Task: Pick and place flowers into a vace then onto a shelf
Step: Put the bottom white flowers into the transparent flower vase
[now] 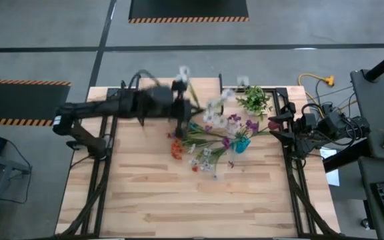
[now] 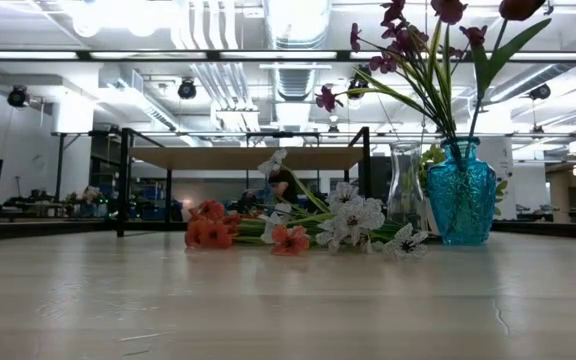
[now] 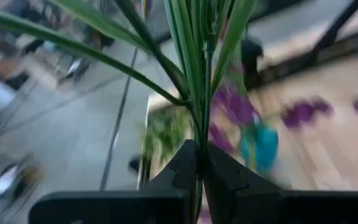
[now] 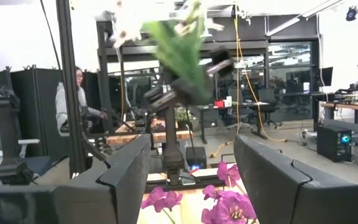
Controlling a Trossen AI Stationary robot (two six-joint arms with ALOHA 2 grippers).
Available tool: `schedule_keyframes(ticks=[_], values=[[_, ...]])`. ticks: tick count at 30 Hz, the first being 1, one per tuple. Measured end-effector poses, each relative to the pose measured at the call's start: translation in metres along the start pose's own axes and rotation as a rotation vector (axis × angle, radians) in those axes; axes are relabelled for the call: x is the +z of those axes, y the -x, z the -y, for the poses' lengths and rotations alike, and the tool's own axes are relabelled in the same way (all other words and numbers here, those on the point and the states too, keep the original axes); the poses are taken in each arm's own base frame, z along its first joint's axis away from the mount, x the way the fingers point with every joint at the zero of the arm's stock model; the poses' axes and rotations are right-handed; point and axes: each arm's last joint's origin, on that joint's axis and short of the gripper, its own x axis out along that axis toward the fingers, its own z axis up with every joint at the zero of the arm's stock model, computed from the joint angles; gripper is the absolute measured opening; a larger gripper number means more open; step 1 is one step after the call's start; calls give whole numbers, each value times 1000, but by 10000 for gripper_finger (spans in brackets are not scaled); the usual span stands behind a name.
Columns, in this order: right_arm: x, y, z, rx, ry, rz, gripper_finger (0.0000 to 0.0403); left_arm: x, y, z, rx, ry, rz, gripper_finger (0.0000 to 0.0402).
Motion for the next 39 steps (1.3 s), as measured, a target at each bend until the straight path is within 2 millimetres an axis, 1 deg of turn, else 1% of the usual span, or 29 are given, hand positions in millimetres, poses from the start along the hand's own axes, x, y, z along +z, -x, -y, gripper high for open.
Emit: schedule_keyframes(ticks=[2,4,6,8,10,13,16,19,21,22,23,24,25,28,30,32,35,39], values=[[0,0,0,-2,-2,4,224,-7,-8,-21,-92,-1,96,0],[0,0,0,-3,-2,5,224,-18,-19,-39,-139,3,154,0],[0,0,0,-3,-1,4,224,-33,-36,-56,-134,17,160,0],[0,0,0,-3,-5,4,224,-49,-56,-67,-145,26,168,0],[1,0,0,-3,-13,6,224,-63,-71,-78,-173,41,164,0],[2,0,0,-5,-19,18,224,-64,-86,-90,-229,42,212,0],[2,0,0,-6,-22,22,224,-55,-99,-100,-277,40,239,0],[2,0,0,-6,-22,22,224,-45,-116,-108,-384,54,258,0],[2,0,0,-6,-21,20,224,-41,-127,-112,-455,63,250,0],[2,0,0,-6,-18,19,224,-45,-135,-111,-473,58,236,0],[2,0,0,-6,-14,18,224,-49,-139,-110,-474,47,253,0],[2,0,0,-8,-9,19,224,-53,-138,-109,-456,47,259,0],[2,0,0,-7,-3,20,224,-64,-142,-108,-457,63,237,0],[3,0,1,-35,3,32,224,-74,-129,-115,-475,80,254,0],[4,0,1,-44,9,42,224,-71,-120,-121,-465,87,292,0],[4,0,1,-56,19,43,224,-65,-115,-121,-456,76,325,0],[5,0,2,-59,26,44,224,-58,-124,-109,-494,63,352,0],[4,-1,1,-59,27,39,224,-46,-138,-103,-524,54,389,0]])
